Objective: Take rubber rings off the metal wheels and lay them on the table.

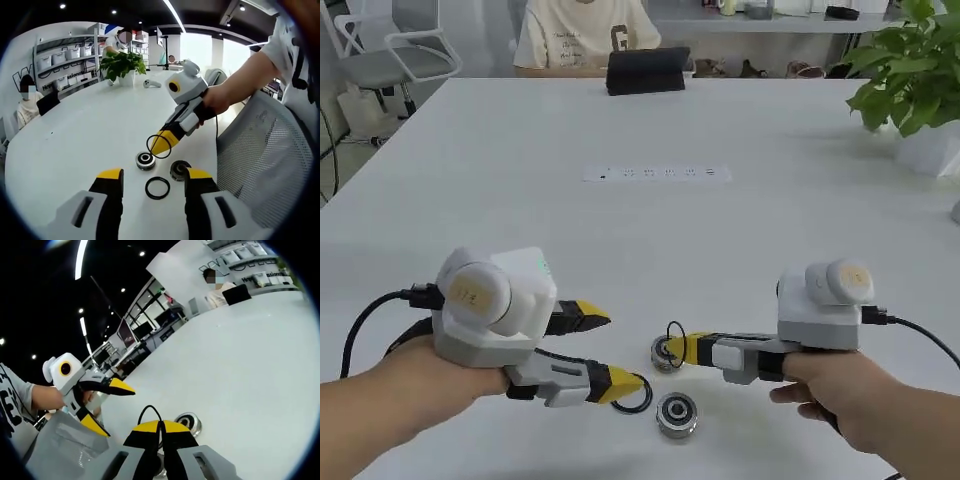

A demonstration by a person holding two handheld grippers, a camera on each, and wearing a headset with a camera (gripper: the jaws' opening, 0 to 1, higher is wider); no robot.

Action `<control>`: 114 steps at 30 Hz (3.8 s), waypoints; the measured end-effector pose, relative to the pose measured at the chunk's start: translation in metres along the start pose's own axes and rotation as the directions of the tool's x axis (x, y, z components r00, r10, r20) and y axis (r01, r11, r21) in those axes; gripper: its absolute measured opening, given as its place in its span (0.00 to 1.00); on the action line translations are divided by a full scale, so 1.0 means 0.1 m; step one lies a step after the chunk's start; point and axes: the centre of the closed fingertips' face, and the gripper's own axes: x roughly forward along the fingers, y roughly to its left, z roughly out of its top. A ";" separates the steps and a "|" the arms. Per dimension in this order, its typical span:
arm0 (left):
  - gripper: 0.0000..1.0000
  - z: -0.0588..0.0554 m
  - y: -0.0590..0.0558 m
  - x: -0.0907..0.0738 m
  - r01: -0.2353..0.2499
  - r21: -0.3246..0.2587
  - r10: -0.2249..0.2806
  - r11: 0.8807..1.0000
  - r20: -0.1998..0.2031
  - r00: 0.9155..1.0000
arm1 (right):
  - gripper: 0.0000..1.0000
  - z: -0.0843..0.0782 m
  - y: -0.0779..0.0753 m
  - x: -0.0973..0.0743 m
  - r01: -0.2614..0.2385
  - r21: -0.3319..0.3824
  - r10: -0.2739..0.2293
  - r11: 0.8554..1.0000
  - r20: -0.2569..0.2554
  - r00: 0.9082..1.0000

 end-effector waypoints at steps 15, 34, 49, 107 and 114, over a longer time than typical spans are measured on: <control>0.48 -0.07 0.06 -0.12 -0.020 -0.028 0.020 0.999 0.008 1.000 | 0.00 -0.20 0.02 0.19 0.015 -0.113 -0.034 0.993 -0.164 0.986; 0.47 -0.14 0.13 -0.22 -0.047 -0.051 0.047 0.998 0.005 0.999 | 0.00 -0.32 -0.05 0.29 0.061 -0.214 -0.118 0.975 -0.264 0.957; 0.47 -0.17 0.16 -0.23 -0.056 -0.061 0.056 0.997 0.002 0.998 | 0.00 -0.31 -0.05 0.32 0.062 -0.223 -0.123 0.973 -0.268 0.956; 0.56 0.14 0.00 -0.57 -0.092 -0.097 0.099 0.991 0.073 0.992 | 0.28 0.24 0.27 -0.52 0.099 -0.297 -0.102 0.950 0.007 0.995; 0.59 0.18 -0.03 -0.65 -0.107 -0.117 0.117 0.987 0.086 0.989 | 0.36 0.20 0.31 -0.68 0.117 -0.359 -0.121 0.926 0.011 0.993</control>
